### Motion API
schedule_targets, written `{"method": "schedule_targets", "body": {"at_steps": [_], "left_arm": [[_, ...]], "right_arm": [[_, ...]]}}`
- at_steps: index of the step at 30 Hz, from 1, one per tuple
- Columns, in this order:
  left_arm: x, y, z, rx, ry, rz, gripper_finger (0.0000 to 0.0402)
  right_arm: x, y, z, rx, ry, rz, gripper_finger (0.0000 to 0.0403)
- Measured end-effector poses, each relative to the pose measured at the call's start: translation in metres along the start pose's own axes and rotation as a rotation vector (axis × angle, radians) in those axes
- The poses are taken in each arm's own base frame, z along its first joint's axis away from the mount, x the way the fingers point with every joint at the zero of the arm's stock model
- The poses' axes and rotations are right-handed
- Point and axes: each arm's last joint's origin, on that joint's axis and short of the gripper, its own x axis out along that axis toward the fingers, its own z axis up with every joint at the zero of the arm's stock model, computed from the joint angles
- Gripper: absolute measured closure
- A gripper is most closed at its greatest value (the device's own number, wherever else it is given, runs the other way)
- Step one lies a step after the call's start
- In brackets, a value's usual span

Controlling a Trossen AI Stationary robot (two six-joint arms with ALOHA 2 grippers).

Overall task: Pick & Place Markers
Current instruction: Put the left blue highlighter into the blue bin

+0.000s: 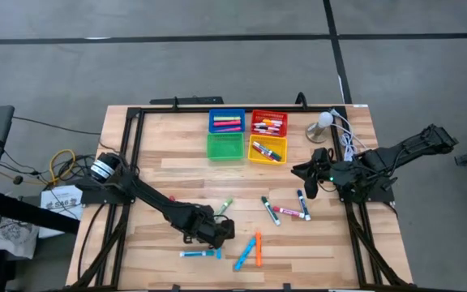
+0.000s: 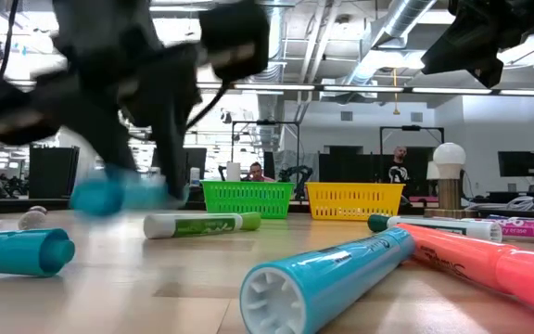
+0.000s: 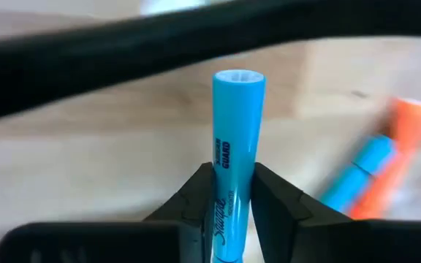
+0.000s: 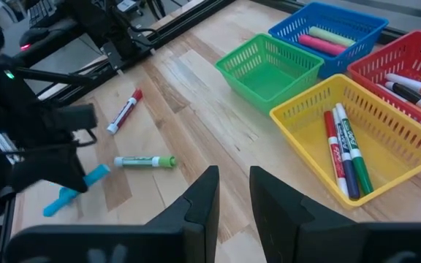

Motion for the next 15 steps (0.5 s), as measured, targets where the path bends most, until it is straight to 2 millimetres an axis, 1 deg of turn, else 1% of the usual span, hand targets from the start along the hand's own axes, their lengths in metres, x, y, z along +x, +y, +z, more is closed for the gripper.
{"method": "schedule_targets", "body": {"at_steps": [4, 9, 12, 15], "left_arm": [[-0.022, -0.007, 0.0, 0.031, 0.031, -0.061, 0.0334], [-0.058, -0.015, 0.0, 0.106, 0.061, -0.168, 0.0334], [-0.081, -0.018, 0.003, 0.176, 0.04, -0.25, 0.0334], [-0.103, -0.022, 0.008, 0.27, -0.016, -0.332, 0.0334]], "right_arm": [[0.0, 0.0, 0.0, 0.0, 0.0, 0.0, 0.0336], [0.0, 0.0, 0.0, 0.0, 0.0, 0.0, 0.0336], [0.0, 0.0, 0.0, 0.0, 0.0, 0.0, 0.0336], [0.0, 0.0, 0.0, 0.0, 0.0, 0.0, 0.0336]]}}
